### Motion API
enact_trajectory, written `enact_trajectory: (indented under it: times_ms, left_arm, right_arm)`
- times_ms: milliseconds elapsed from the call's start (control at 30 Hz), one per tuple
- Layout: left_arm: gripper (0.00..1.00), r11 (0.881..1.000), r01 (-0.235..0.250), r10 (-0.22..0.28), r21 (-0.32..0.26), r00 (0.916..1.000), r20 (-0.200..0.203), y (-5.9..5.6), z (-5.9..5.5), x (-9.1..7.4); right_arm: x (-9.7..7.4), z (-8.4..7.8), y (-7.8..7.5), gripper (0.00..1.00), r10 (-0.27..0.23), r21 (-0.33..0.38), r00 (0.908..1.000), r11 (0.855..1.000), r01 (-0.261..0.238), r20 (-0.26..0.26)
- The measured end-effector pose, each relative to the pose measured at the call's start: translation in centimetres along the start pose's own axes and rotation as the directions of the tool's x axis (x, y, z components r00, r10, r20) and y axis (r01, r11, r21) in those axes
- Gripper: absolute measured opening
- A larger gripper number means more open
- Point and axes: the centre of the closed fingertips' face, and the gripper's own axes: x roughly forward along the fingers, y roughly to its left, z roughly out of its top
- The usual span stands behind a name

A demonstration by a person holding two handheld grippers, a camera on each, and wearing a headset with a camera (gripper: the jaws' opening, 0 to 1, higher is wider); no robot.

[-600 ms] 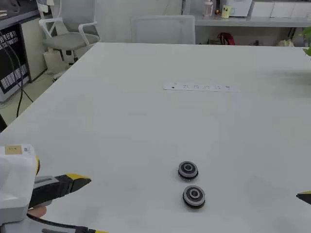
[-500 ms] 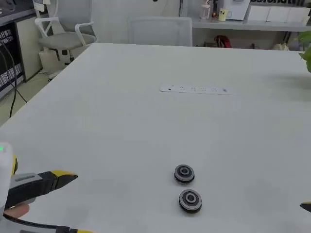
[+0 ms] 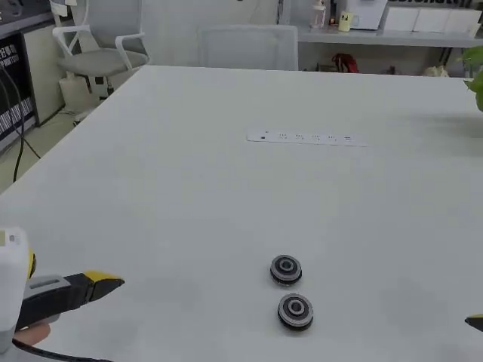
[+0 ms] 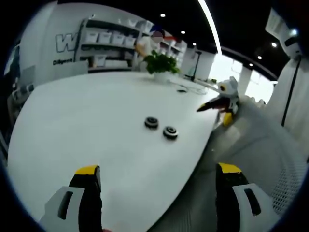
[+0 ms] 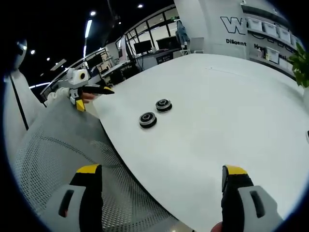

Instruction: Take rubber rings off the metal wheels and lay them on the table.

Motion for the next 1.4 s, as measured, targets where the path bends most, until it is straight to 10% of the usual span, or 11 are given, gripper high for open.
enact_trajectory:
  times_ms: [400, 733, 1400]
  left_arm:
    - [1.00, 0.997, -0.077, 0.077, 0.026, 0.9969, 0.017, 2.4, 0.2, 0.8]
    - [1.00, 0.977, -0.213, 0.212, 0.000, 0.9699, 0.120, 5.4, 1.9, 0.2]
    - [1.00, 0.982, -0.186, 0.184, 0.018, 0.9797, 0.079, 4.6, 1.2, 0.8]
  right_arm:
    - [1.2, 0.8, -0.4, 1.00, 0.003, -0.057, 1.0000, 0.998, -0.003, -0.002]
    - [1.1, 2.6, -2.3, 1.00, -0.071, -0.080, 0.9955, 0.994, 0.076, 0.063]
    - [1.0, 2.7, -2.4, 1.00, -0.079, -0.065, 0.9941, 0.994, 0.084, 0.075]
